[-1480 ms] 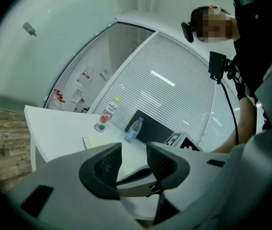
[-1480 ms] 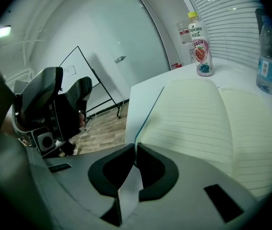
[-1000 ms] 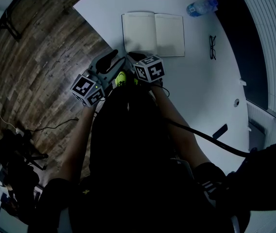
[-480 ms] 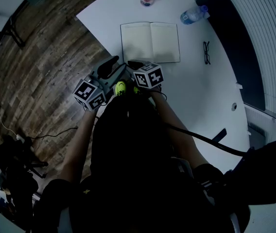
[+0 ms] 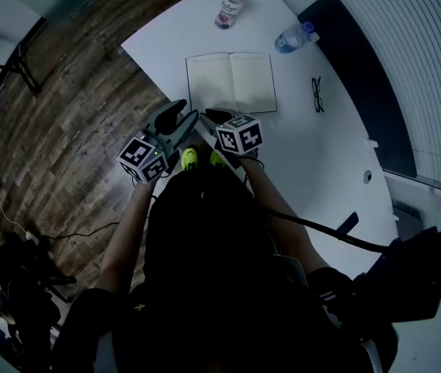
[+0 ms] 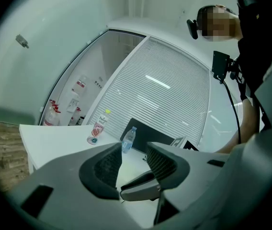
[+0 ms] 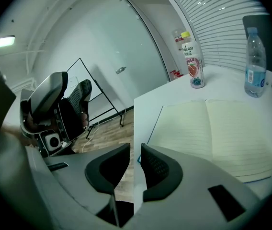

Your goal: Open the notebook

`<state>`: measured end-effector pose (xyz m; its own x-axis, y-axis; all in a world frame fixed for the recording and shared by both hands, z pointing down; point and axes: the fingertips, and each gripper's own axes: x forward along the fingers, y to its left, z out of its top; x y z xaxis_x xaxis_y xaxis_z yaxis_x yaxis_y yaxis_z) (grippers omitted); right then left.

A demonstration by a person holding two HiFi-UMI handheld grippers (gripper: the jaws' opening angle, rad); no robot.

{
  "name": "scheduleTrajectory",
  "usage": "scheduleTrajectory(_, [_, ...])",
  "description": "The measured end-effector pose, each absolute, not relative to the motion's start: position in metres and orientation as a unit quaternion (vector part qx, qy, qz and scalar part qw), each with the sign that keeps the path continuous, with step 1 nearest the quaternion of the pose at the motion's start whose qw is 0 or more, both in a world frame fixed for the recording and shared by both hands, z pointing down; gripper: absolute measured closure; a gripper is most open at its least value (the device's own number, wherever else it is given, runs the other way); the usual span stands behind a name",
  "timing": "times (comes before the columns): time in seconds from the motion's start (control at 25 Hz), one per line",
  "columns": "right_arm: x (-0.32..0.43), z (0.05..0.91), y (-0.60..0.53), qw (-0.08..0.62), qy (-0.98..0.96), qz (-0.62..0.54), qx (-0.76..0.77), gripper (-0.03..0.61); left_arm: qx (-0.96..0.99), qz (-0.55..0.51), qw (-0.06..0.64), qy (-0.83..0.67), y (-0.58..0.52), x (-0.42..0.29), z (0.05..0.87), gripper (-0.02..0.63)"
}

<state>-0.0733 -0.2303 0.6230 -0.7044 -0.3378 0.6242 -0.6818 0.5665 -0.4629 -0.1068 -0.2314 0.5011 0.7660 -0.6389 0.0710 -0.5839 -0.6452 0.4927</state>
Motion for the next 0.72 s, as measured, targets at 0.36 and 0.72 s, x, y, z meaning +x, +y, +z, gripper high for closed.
scheduleTrajectory(0.36, [-0.055,0.579,-0.251,0.212,-0.867,0.305,0.333,0.592,0.912,-0.040,0.263,-0.313,-0.239,-0.092,0.492,0.471])
scheduleTrajectory(0.72, [-0.052,0.542,-0.246,0.189,-0.885,0.265,0.334,0.592,0.922,-0.040,0.252,-0.293,-0.241,-0.081,0.473,0.485])
